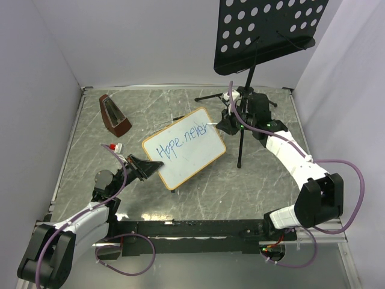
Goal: Write a sentence on the whiteboard
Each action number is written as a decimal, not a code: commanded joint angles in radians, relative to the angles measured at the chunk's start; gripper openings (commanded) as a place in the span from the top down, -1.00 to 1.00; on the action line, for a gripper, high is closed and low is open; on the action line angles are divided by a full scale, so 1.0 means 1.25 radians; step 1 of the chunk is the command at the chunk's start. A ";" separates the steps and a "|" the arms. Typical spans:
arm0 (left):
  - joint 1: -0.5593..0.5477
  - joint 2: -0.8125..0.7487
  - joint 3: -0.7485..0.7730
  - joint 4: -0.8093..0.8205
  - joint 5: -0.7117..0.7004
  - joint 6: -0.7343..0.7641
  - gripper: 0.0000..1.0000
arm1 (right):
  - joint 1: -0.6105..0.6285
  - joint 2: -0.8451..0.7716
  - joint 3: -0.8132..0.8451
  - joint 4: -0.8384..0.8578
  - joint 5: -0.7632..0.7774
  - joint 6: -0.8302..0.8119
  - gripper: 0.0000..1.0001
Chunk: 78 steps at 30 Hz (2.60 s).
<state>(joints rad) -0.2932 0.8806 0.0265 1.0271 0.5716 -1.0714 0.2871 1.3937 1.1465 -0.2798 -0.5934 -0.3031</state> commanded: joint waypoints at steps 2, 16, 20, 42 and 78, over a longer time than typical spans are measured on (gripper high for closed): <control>0.001 -0.028 -0.019 0.150 0.023 -0.022 0.98 | -0.012 0.007 0.034 0.029 0.010 0.011 1.00; 0.005 -0.032 -0.036 0.144 0.010 -0.029 0.98 | -0.015 -0.187 -0.019 -0.003 -0.227 0.071 1.00; 0.005 -0.039 -0.037 0.139 -0.002 -0.031 0.98 | 0.005 -0.206 -0.047 -0.045 -0.335 0.034 1.00; 0.005 -0.100 -0.067 0.115 -0.036 -0.037 0.98 | 0.208 -0.223 -0.100 -0.107 -0.265 -0.086 1.00; 0.005 -0.096 -0.069 0.117 -0.033 -0.044 0.98 | 0.233 -0.208 -0.109 -0.093 -0.211 -0.090 1.00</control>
<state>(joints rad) -0.2913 0.7815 0.0265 1.0275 0.5514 -1.1042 0.5671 1.1351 1.0077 -0.4274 -0.8635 -0.3946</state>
